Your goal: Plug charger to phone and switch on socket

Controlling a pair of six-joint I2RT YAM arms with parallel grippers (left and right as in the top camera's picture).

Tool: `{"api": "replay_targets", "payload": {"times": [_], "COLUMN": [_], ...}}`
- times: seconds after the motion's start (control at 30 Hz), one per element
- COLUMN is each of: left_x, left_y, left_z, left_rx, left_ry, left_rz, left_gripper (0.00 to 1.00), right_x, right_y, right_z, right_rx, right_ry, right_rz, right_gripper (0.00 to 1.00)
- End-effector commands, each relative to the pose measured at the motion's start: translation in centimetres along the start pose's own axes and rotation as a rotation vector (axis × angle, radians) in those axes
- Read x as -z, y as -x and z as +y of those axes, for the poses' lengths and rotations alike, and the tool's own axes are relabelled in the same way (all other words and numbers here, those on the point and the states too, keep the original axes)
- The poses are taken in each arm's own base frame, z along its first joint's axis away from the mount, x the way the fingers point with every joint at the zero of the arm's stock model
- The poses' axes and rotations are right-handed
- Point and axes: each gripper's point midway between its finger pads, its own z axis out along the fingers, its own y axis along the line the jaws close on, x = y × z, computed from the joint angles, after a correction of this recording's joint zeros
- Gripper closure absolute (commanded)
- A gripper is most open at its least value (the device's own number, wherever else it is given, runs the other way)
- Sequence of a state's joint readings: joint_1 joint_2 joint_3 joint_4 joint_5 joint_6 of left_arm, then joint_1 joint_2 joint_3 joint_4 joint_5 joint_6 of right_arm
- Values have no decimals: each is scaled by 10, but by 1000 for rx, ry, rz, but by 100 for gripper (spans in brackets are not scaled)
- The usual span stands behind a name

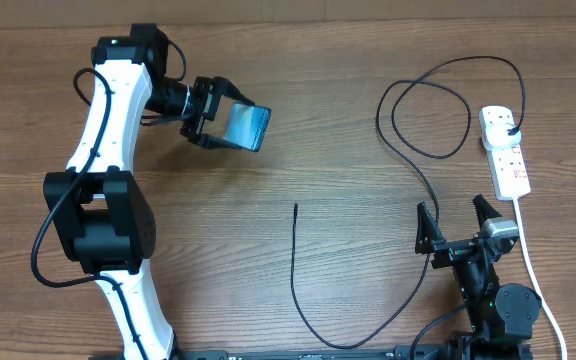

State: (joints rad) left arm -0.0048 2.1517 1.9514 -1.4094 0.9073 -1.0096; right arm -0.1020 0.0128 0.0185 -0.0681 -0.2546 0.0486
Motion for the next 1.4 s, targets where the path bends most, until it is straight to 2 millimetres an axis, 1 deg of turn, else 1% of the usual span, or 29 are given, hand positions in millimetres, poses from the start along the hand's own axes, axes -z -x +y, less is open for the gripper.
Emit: {"api": "replay_targets", "payload": {"times": [0.0, 0.13, 0.27, 0.57, 0.63, 0.73, 0.9, 0.97, 1.1, 1.2, 1.23, 1.37], "left_x": [7, 10, 10, -1, -2, -2, -2, -2, -2, -2, -2, -2], "left_y": [16, 27, 33, 30, 29, 29, 28, 28, 27, 27, 27, 27], "left_z": [9, 20, 26, 28, 28, 28, 28, 29, 30, 31, 31, 31], "left_rx": [-33, -10, -18, -51, -54, -54, -54, -53, -46, -44, -44, -44], "left_ry": [72, 133, 177, 229, 232, 233, 233, 234, 240, 242, 242, 242], "left_rz": [-134, -207, -260, -293, -291, -291, -290, -290, -286, -285, -285, -285], "left_gripper": [96, 96, 96, 96, 96, 96, 96, 96, 96, 96, 96, 96], "right_x": [0, 0, 0, 0, 0, 1, 5, 7, 13, 17, 18, 10], "right_y": [-2, -2, 0, 2, 2, 5, 23, 30, 52, 67, 77, 99], "right_z": [0, 0, -2, -1, 3, 15, 36, 39, 43, 43, 40, 43], "right_rx": [6, 6, 7, 8, 9, 17, 48, 53, 72, 91, 80, 65], "right_ry": [-4, -4, -11, -5, 14, 83, 198, 211, 210, 186, 156, 162], "right_rz": [-5, -5, -12, -19, -17, -30, -95, -102, -106, -72, -36, 53], "right_gripper": [0, 0, 0, 0, 0, 0, 0, 0, 0, 0, 0, 0]}}
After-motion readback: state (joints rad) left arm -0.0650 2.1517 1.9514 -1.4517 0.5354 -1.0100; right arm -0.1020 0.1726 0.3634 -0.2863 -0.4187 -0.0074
